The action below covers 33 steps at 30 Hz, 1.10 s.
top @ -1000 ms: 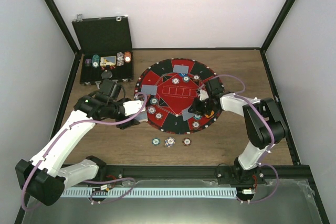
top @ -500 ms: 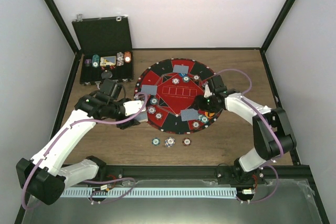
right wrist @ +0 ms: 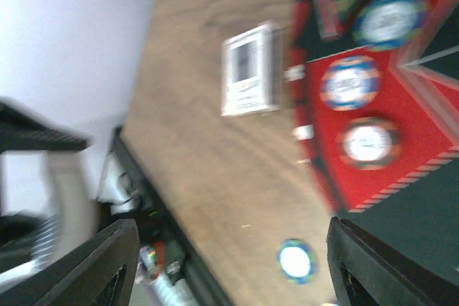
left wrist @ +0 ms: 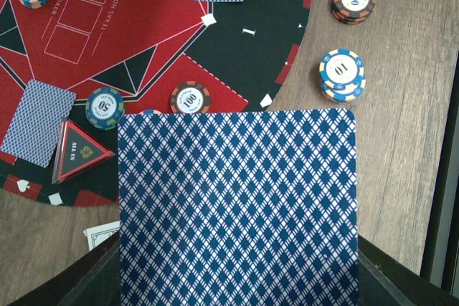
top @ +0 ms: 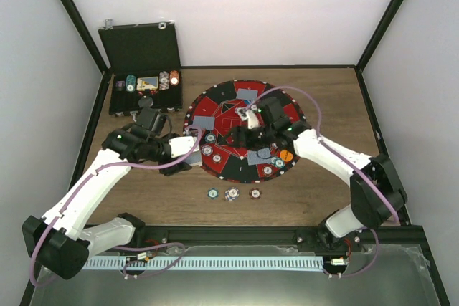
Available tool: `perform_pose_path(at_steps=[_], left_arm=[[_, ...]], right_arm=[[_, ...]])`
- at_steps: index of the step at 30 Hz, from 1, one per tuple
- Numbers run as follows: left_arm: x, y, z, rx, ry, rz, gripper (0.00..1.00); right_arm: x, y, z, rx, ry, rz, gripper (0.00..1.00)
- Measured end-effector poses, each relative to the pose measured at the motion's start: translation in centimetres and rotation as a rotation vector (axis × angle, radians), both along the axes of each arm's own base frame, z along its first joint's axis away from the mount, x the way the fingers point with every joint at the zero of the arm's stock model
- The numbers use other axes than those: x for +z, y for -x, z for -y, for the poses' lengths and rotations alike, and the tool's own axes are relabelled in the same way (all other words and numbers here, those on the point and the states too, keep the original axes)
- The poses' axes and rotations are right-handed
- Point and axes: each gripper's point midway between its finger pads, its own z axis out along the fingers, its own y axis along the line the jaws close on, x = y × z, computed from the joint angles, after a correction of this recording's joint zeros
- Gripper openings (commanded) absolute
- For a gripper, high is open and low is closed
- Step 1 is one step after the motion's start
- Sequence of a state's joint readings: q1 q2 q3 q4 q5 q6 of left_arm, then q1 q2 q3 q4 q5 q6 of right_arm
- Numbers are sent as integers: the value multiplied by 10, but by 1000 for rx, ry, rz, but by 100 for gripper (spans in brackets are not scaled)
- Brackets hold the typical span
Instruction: Distribute texas hold em gaming equipment
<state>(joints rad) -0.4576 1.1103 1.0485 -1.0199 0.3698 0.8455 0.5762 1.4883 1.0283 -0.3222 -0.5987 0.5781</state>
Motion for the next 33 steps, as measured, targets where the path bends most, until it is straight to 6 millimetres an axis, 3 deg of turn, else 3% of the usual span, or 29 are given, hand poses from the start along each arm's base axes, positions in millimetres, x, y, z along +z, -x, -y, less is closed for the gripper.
perform_pose_path(at_steps=[4,10,22,33], left_arm=[[2,-1,1,-1,3,4,9],[2,-1,1,-1,3,4,9],[2,-1,1,-1,4,3,10],[2,0,1,-2,5,3,10]], right_arm=[[24,34,-44,139,-142,-23,75],[45,53,-70,224,-269,-50,74],[26,74,-108,315,-287,-140,74],[16,72,-134,343,-311,-187,67]])
